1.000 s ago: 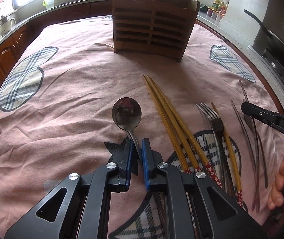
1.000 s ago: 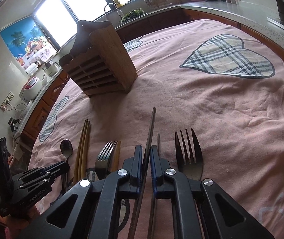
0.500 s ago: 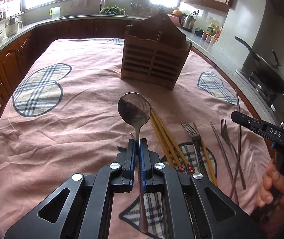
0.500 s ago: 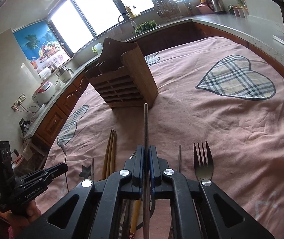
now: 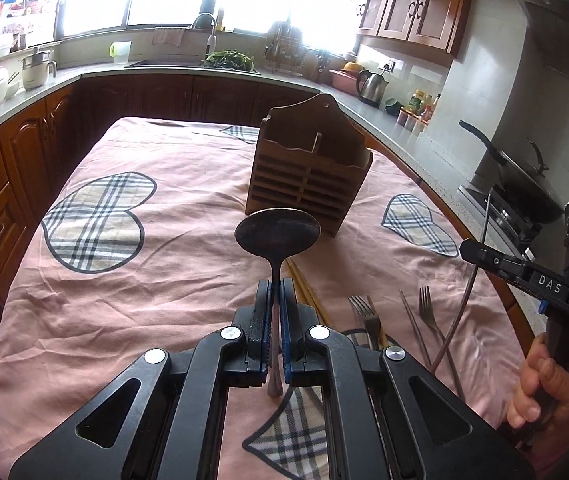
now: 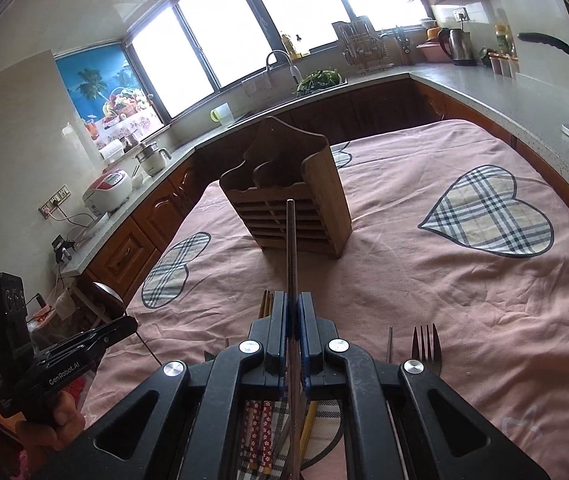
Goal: Organize utensils
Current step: 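Lift and carry the spoon with the left tool while the right tool carries the chopstick toward the wooden holder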
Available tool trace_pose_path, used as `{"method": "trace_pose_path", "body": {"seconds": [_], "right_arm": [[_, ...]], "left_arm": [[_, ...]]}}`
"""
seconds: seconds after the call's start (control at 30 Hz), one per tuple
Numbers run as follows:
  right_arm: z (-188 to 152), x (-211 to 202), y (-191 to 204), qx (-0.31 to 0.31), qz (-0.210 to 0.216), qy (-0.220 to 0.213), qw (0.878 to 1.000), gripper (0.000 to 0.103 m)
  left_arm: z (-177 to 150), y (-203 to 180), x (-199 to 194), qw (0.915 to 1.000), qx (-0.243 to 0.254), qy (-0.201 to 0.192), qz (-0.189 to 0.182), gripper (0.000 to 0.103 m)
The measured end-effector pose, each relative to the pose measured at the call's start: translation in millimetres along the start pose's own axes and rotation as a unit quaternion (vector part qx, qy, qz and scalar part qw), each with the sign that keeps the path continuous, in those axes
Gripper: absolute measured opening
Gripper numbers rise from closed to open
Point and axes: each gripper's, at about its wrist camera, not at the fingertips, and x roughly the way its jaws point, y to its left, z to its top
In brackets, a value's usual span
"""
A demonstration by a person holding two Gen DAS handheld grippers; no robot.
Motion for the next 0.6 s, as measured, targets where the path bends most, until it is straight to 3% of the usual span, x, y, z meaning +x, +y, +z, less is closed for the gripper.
{"method": "trace_pose_path", "body": {"seconds": [0.33,0.6], "right_arm": [[33,-1,10,-0.008,0.008,-0.039,0.999,0.005],[81,-2,18,-0.02,0.01,-0.084,0.996,0.005]], "left_arm": [[25,2,0,0.9996,-0.003,-0.027,-0.002,0.003],[75,-3,0,0.9973,0.006,-0.074,-0.002,0.003]]}}
